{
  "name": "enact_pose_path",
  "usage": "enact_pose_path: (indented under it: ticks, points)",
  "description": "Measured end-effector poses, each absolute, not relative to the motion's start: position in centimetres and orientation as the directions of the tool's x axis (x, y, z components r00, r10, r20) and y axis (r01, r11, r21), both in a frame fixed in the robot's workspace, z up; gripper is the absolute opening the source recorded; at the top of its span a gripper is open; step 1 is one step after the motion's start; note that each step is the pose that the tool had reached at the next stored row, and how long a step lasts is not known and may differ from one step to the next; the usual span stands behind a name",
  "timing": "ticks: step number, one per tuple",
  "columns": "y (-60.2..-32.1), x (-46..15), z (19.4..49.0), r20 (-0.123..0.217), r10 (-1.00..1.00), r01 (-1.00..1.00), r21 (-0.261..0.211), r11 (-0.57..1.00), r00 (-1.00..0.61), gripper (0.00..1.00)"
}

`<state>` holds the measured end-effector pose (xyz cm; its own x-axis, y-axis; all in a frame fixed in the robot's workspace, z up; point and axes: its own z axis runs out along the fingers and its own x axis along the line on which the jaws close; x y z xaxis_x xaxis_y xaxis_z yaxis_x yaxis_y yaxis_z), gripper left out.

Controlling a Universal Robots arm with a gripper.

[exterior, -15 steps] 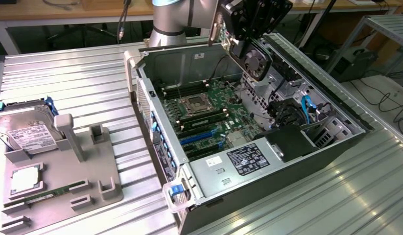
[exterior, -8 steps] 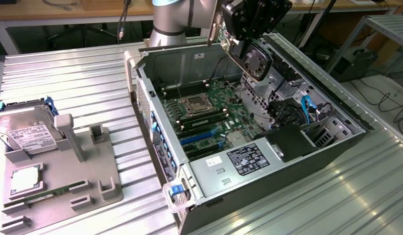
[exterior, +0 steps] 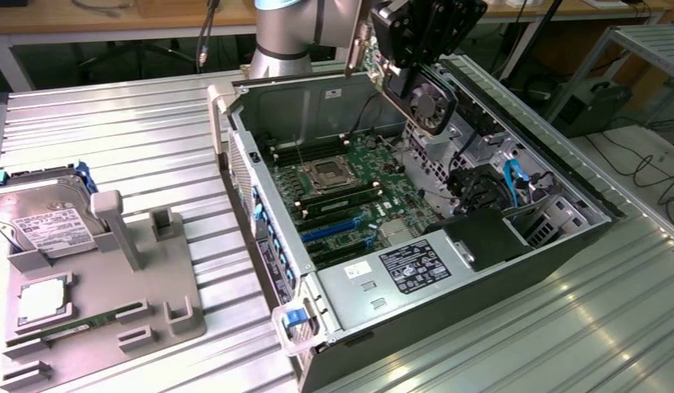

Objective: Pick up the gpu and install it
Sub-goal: 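Insert the gpu into the slot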

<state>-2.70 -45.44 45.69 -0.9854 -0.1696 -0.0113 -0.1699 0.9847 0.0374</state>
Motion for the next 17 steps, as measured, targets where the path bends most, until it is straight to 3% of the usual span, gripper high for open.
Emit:
enact_pose_path:
  ticks: [17]
  points:
    - [-45.44,-2.71,45.69,-0.011,-0.236,-0.236,0.037,0.971,-0.972,0.27]
